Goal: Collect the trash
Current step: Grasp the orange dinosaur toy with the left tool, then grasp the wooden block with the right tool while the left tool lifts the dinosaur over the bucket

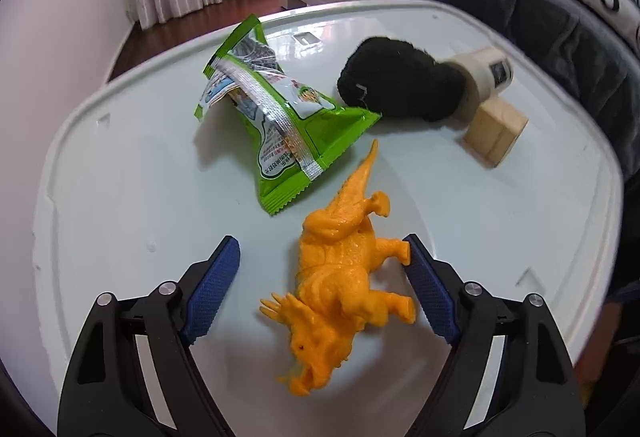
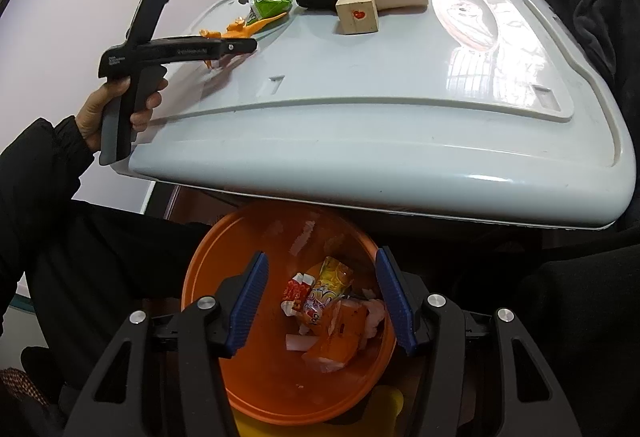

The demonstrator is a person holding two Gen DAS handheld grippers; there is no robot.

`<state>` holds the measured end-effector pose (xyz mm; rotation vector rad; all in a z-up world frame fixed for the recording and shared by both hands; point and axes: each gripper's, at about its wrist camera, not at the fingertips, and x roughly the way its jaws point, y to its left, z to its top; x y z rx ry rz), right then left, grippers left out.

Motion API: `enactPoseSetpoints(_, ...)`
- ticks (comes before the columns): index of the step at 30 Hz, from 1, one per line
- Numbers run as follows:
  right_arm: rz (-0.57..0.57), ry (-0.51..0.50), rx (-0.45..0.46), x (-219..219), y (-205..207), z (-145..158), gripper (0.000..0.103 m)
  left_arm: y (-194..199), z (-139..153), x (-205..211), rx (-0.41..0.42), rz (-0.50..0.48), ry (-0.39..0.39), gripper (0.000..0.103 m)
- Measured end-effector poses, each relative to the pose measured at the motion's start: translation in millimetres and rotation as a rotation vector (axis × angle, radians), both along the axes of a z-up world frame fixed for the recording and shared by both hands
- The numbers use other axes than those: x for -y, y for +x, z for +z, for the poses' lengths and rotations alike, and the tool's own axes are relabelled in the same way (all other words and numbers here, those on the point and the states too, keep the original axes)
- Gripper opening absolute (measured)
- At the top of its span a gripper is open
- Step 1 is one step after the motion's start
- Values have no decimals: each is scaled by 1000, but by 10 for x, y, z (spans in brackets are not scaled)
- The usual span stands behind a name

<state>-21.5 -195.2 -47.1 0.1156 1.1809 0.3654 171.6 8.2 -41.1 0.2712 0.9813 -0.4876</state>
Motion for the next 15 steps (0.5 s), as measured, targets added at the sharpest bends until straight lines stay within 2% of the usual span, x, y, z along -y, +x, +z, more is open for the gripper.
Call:
enactPoseSetpoints(1, -3, 2, -1, 7, 5, -1, 55, -7, 14, 7, -6, -12, -21, 59)
enactPoseSetpoints(2, -6, 4, -1, 12, 5, 0, 55, -8, 20, 20, -4, -5, -15, 59)
enactPoseSetpoints(5, -8, 7, 5, 12, -2, 13, 55, -49, 22, 16, 6, 11, -14, 58)
enactPoseSetpoints(9, -8, 11, 21, 24, -19, 67, 55, -140, 59, -6, -16, 45, -62, 57)
enactPoseSetpoints(11, -8, 18, 30, 34, -23, 100, 55, -212, 137, -32, -24, 64, -114, 57)
enactPoseSetpoints(15, -7, 18, 59, 59, 4, 190, 55, -401, 382, -46, 9, 114, -166, 57)
